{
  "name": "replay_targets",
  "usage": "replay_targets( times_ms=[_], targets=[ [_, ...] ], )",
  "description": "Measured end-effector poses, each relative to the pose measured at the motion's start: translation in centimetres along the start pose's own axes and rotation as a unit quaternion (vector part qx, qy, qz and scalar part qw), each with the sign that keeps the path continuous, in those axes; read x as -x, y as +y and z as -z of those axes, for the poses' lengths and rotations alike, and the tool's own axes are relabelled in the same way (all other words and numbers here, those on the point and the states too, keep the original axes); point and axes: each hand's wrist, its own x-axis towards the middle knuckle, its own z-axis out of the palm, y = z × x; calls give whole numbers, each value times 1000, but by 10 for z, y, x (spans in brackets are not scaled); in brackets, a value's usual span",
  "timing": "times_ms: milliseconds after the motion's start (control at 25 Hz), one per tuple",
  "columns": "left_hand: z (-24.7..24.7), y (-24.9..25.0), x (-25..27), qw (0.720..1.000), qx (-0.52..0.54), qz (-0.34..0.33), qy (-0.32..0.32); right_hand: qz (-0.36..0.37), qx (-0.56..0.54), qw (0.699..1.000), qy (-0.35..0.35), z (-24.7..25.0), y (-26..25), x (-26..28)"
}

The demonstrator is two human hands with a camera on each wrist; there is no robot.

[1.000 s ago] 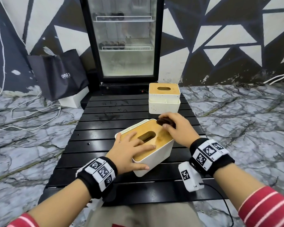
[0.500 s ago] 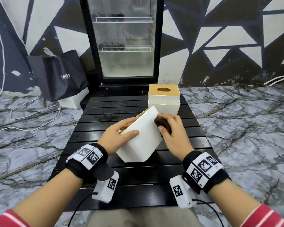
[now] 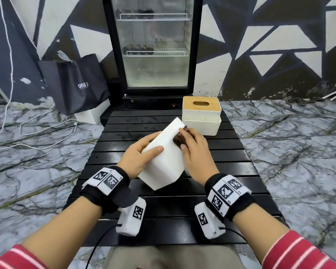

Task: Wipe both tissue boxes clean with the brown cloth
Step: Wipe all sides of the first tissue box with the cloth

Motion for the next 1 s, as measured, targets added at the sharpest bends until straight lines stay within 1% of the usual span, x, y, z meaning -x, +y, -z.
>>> replay_targets(
  times_ms=[120,240,360,440,560,640,680,800,920,1000],
  targets=[
    [0,0,1,1000,8,-5,3,-20,-16,1000,3,-3,-4,8],
    [-3,1,0,1000,3,-16,1,16,-10,1000,-9,-6,-17,10],
    [-7,0,1,1000,5,-13,-16,31,-10,999,-13,-1,-15,-2],
    [-8,0,2,1000,9,-6,-13,25,-13,999,-16,2,-8,-7],
    [-12,2,5,1000,23,-18,-4,1,-24,1000,-7,1,-4,-1],
    [-16,2,5,1000,18,-25,4,10,-38,999,-2,-4,-10,9],
    [-17,2,5,999,11,-32,-3,20,-43,999,0,-6,-12,12],
    [-25,1,7,998,-37,-46,-23,26,-55,998,12,-5,-13,10],
    [-31,-4,9,992,-120,-40,-20,-13,-60,997,38,8,-6,-2],
    [-30,-9,9,980,-188,-57,-17,-40,-72,996,32,19,0,-6]
  ],
)
